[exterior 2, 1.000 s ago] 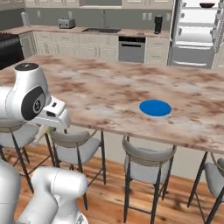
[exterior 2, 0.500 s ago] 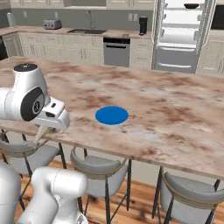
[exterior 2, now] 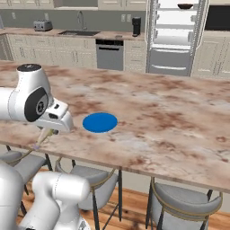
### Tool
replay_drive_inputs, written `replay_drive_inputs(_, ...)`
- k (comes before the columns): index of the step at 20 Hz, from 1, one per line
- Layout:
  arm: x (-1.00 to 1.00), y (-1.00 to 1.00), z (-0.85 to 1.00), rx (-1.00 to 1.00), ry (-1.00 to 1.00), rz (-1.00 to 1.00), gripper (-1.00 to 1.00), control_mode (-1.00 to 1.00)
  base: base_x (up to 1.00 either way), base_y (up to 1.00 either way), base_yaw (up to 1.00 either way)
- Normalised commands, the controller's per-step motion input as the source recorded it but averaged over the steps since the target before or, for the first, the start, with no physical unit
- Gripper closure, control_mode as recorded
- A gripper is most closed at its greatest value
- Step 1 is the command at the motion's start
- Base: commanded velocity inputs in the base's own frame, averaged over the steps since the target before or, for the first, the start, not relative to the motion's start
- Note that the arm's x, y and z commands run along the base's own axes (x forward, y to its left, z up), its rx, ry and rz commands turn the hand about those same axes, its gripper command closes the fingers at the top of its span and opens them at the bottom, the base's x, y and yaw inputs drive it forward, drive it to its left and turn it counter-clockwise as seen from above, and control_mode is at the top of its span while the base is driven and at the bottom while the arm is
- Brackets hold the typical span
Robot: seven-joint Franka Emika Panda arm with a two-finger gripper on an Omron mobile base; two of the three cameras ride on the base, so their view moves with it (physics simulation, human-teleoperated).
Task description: Take the fish from the fridge and place it on the digital scale on the counter by the fridge. Wait a few seconds for a reading, then move it to the plate on the dining counter.
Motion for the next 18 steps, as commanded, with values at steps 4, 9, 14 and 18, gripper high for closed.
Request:
replay_drive_inputs(4, 0.98, -0.04, 0.00, 0.06, 0.14, -0.02, 1.00, -1.00, 0.00, 0.00, 0.00)
replay_drive_inputs(9, 1.00, -0.36, -0.05, 0.07, 0.15, 0.00, 1.00, -1.00, 0.00, 0.00, 0.00)
replay_drive_inputs(14, 1.00, -0.29, -0.26, 0.01, 0.04, 0.00, 1.00, -1.00, 0.00, 0.00, 0.00)
replay_drive_inputs(18, 1.00, 0.00, -0.52, -0.01, 0.00, 0.00, 1.00, -1.00, 0.00, 0.00, 0.00)
